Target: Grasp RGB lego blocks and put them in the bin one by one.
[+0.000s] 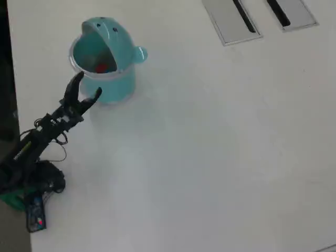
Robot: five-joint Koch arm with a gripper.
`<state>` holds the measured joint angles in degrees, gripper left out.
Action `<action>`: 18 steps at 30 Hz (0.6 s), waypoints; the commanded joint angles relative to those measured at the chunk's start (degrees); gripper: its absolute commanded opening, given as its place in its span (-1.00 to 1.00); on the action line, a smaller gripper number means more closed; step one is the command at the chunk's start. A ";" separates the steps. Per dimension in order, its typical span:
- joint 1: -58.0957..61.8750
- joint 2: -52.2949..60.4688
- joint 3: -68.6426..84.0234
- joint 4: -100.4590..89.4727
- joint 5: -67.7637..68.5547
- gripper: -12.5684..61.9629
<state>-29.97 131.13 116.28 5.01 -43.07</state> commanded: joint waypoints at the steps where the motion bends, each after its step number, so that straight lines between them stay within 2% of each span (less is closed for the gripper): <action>1: 2.90 3.96 -1.05 -8.70 5.62 0.21; 18: 18.54 4.39 8.70 -21.97 26.46 0.21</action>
<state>-12.22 131.13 126.91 -11.60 -18.81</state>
